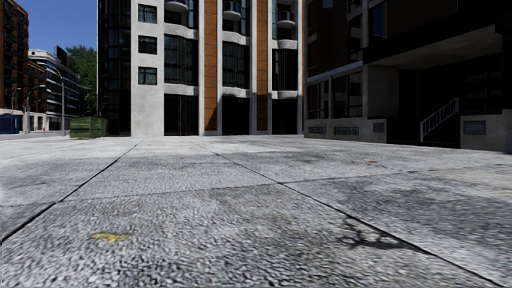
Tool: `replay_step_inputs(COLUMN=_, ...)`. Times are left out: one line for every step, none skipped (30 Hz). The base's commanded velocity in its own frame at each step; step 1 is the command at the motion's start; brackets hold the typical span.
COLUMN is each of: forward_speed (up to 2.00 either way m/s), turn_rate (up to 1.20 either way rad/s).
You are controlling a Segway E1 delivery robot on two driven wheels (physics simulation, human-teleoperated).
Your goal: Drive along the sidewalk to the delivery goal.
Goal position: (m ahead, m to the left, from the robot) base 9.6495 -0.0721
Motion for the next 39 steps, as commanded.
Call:
replay_step_inputs(forward_speed=2.0, turn_rate=0.0)
replay_step_inputs(forward_speed=2.0, turn_rate=0.0)
replay_step_inputs(forward_speed=2.0, turn_rate=0.0)
replay_step_inputs(forward_speed=2.0, turn_rate=0.0)
replay_step_inputs(forward_speed=2.0, turn_rate=0.0)
replay_step_inputs(forward_speed=2.0, turn_rate=0.0)
replay_step_inputs(forward_speed=2.0, turn_rate=0.0)
replay_step_inputs(forward_speed=2.0, turn_rate=0.0)
replay_step_inputs(forward_speed=2.0, turn_rate=0.0)
replay_step_inputs(forward_speed=2.0, turn_rate=0.0)
replay_step_inputs(forward_speed=2.0, turn_rate=0.0)
replay_step_inputs(forward_speed=2.0, turn_rate=0.0)
replay_step_inputs(forward_speed=2.0, turn_rate=0.0)
replay_step_inputs(forward_speed=2.0, turn_rate=0.0)
replay_step_inputs(forward_speed=2.0, turn_rate=0.0)
replay_step_inputs(forward_speed=2.0, turn_rate=0.0)
replay_step_inputs(forward_speed=2.0, turn_rate=0.0)
replay_step_inputs(forward_speed=2.0, turn_rate=0.0)
replay_step_inputs(forward_speed=2.0, turn_rate=0.0)
replay_step_inputs(forward_speed=2.0, turn_rate=0.0)
replay_step_inputs(forward_speed=2.0, turn_rate=0.0)
replay_step_inputs(forward_speed=2.0, turn_rate=0.0)
replay_step_inputs(forward_speed=2.0, turn_rate=0.0)
replay_step_inputs(forward_speed=2.0, turn_rate=0.0)
replay_step_inputs(forward_speed=2.0, turn_rate=0.0)
replay_step_inputs(forward_speed=2.0, turn_rate=0.0)
replay_step_inputs(forward_speed=2.0, turn_rate=0.0)
replay_step_inputs(forward_speed=2.0, turn_rate=0.0)
replay_step_inputs(forward_speed=2.0, turn_rate=0.0)
replay_step_inputs(forward_speed=2.0, turn_rate=0.0)
replay_step_inputs(forward_speed=2.0, turn_rate=0.0)
replay_step_inputs(forward_speed=2.0, turn_rate=0.0)
replay_step_inputs(forward_speed=2.0, turn_rate=0.0)
replay_step_inputs(forward_speed=2.0, turn_rate=0.0)
replay_step_inputs(forward_speed=2.0, turn_rate=0.0)
replay_step_inputs(forward_speed=2.0, turn_rate=0.0)
replay_step_inputs(forward_speed=2.0, turn_rate=0.0)
replay_step_inputs(forward_speed=2.0, turn_rate=0.0)
replay_step_inputs(forward_speed=2.0, turn_rate=0.0)
